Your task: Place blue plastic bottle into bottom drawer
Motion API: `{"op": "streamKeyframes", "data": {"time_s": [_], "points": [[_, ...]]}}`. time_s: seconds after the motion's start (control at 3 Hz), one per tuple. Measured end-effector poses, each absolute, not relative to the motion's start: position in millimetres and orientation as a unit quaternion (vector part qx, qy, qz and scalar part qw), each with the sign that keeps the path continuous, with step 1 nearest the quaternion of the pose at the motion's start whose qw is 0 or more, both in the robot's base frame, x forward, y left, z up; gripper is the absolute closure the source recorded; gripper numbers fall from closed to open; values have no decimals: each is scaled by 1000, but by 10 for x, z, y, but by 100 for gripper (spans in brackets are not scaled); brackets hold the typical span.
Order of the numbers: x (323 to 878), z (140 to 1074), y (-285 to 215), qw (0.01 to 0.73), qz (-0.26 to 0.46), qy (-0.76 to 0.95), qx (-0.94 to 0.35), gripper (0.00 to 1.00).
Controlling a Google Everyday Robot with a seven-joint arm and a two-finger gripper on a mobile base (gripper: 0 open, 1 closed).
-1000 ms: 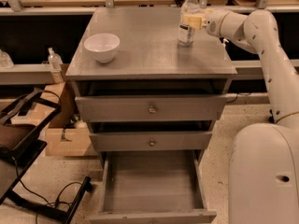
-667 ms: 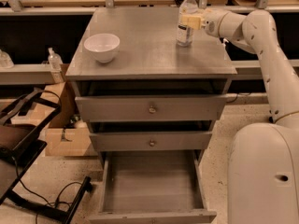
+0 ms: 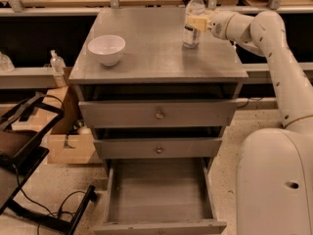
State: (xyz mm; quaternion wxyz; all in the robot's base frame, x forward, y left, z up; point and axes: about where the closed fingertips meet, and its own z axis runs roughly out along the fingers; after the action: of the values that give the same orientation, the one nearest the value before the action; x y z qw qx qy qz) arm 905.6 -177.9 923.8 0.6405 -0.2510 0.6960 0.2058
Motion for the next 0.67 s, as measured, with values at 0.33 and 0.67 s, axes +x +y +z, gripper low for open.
{"op": "streamKeyframes", "data": {"time_s": [0.33,0.67], "points": [[9063,9225,-1748,640,207,696,-252,6],[9068,9217,-1727,639,208,696,-253,0]]}}
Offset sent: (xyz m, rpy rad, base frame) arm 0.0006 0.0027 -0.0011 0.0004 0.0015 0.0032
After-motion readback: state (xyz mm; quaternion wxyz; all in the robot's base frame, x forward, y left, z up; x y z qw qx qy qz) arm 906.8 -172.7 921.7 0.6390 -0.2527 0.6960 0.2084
